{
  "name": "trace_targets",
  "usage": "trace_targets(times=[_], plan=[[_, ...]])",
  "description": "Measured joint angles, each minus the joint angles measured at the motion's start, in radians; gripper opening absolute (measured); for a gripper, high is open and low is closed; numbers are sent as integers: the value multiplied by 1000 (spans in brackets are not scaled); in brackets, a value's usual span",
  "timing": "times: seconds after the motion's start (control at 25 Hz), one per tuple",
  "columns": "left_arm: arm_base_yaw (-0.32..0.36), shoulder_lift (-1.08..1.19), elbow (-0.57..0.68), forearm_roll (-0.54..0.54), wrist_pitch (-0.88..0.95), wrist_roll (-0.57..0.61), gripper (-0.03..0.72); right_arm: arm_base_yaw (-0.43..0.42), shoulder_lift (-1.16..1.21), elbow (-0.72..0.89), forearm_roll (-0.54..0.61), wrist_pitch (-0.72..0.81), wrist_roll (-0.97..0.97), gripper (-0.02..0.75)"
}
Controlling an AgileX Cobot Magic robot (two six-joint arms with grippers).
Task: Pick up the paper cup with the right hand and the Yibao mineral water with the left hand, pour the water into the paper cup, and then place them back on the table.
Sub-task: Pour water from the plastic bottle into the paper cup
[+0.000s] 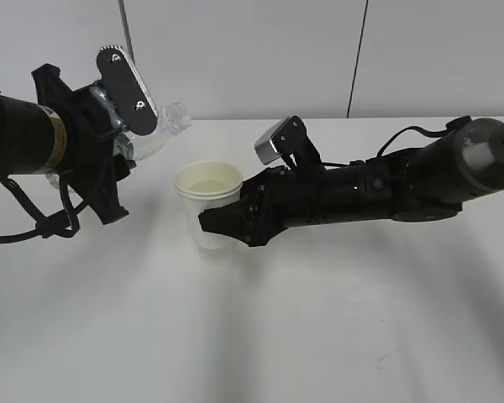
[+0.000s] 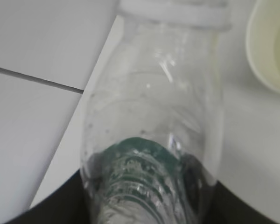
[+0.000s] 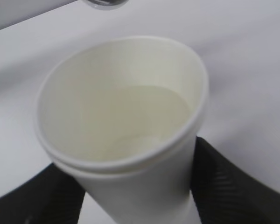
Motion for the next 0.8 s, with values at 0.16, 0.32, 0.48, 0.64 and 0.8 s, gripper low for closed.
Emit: trace_targets(times=[0.16,0.32,0.48,0.64,0.8], plan=[[-2,0,0,0,-15,-113,323,0,0,0,33,14,0,506],[-2,0,0,0,-34,-197,323,0,0,0,74,30,0,506],[-2,0,0,0,-39,-236,323,0,0,0,109,59,0,505],[-1,0,0,0,-54,-281,323,0,0,0,137,71,0,505],[14,0,0,1,-83,-332,323,0,0,0,158,96,0,505]])
